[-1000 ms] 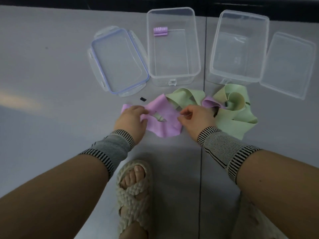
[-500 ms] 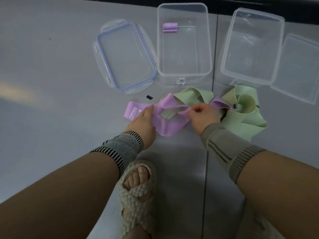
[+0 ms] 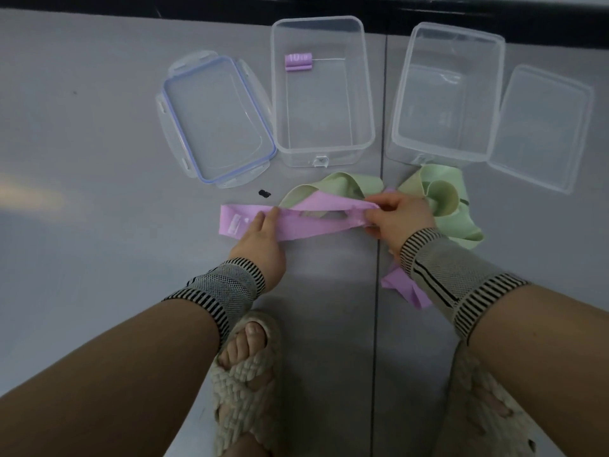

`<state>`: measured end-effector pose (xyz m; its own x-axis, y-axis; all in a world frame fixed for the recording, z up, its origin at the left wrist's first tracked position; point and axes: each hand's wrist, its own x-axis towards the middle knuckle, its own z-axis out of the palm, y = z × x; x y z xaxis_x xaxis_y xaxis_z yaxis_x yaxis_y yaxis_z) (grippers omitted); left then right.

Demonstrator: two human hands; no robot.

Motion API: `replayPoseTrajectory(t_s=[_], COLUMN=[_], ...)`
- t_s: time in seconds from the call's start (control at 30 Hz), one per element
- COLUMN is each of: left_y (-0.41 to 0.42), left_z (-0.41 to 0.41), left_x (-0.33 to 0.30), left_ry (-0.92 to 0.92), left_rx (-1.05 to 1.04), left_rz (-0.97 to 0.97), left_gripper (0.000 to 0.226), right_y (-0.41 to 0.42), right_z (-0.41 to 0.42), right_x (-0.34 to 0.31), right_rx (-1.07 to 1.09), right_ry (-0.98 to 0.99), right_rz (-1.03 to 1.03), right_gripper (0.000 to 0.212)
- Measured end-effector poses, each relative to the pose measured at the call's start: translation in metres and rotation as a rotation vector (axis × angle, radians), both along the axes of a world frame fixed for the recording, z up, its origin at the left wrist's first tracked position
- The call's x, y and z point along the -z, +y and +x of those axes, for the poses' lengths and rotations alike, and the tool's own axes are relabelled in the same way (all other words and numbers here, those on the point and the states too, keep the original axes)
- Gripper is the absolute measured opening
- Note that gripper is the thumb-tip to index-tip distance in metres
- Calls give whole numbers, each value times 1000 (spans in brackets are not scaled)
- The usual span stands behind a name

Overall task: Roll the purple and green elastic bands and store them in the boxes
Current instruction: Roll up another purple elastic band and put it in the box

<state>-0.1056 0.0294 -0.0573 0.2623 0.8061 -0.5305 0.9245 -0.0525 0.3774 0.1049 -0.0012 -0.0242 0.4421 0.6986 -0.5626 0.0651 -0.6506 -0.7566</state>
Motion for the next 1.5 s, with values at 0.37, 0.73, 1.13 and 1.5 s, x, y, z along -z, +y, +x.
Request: replayPoseTrajectory(t_s=[0.37, 0.73, 1.13, 1.5], left_y=[-1, 15, 28, 56], left_z=[2, -28, -34, -17], left_x=[-2, -7, -6, -77], left_ry=[-48, -97, -226, -474], left_rx=[-119, -387, -828, -1025], left_rz=[-1, 293, 7, -66], left_gripper=[69, 48, 14, 14], right_y=[10, 10, 14, 17], right_z=[-11, -14, -14, 39], right_x=[-19, -1, 0, -73], right_rx=[410, 74, 151, 592], right_ry=[490, -443, -161, 318], right_rz=[49, 73, 117, 176], right_gripper=[10, 23, 2, 14])
